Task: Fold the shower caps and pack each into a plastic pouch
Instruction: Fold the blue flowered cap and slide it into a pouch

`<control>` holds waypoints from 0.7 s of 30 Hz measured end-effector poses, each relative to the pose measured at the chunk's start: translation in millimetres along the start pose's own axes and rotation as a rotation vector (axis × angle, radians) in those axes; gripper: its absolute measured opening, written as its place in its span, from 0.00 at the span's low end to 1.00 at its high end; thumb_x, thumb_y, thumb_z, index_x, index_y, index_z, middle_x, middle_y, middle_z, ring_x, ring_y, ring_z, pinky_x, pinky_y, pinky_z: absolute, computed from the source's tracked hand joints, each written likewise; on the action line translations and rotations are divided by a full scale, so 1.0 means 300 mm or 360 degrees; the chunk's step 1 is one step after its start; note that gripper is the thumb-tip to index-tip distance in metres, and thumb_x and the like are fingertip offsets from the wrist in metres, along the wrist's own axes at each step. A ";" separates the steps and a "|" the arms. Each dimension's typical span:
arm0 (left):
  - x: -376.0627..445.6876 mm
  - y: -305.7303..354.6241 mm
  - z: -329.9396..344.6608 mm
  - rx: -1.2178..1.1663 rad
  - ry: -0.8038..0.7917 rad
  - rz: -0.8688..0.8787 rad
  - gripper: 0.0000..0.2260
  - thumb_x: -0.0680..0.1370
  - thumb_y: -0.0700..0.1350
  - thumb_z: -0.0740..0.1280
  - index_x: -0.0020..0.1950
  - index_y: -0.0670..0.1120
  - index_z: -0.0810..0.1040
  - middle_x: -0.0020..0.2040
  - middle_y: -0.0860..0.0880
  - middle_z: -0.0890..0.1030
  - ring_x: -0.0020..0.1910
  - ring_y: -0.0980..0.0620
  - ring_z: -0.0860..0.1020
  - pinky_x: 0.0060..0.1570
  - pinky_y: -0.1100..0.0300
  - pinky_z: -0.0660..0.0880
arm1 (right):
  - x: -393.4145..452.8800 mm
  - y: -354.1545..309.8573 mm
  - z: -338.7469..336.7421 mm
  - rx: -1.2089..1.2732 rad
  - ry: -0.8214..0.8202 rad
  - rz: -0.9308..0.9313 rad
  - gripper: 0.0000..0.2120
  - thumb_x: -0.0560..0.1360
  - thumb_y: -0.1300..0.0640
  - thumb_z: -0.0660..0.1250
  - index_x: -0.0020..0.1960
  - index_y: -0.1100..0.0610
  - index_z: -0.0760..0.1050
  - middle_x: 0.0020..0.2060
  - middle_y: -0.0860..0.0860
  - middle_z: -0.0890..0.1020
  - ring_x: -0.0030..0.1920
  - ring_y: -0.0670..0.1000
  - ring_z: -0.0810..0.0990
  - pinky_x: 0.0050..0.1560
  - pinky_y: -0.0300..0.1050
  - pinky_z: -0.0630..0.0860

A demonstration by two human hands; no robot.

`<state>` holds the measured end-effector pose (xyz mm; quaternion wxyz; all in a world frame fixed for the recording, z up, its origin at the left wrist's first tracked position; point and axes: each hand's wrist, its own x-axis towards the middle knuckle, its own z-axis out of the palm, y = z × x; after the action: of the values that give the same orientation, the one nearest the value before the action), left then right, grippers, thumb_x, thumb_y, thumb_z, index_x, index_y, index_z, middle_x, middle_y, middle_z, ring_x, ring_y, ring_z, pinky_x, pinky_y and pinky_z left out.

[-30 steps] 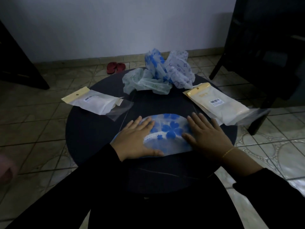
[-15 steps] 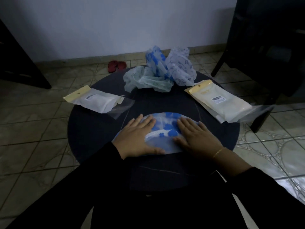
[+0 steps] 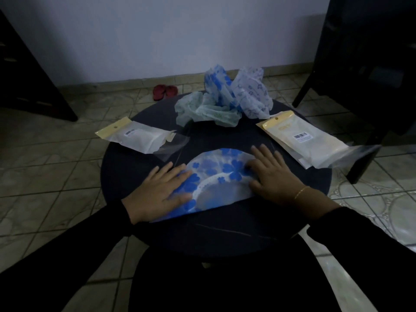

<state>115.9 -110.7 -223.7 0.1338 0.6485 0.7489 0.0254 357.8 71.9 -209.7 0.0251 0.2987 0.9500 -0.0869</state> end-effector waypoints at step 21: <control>0.050 0.154 0.043 -0.0054 0.0513 0.0049 0.29 0.66 0.73 0.53 0.53 0.54 0.73 0.72 0.55 0.66 0.75 0.51 0.55 0.72 0.53 0.49 | 0.048 -0.078 -0.028 0.0231 0.0370 -0.0090 0.19 0.77 0.46 0.61 0.67 0.45 0.70 0.71 0.47 0.64 0.72 0.51 0.56 0.66 0.52 0.55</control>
<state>161.6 -90.6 -228.8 0.0224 0.6451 0.7501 0.1436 332.8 62.8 -199.2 -0.1094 0.2809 0.9458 -0.1209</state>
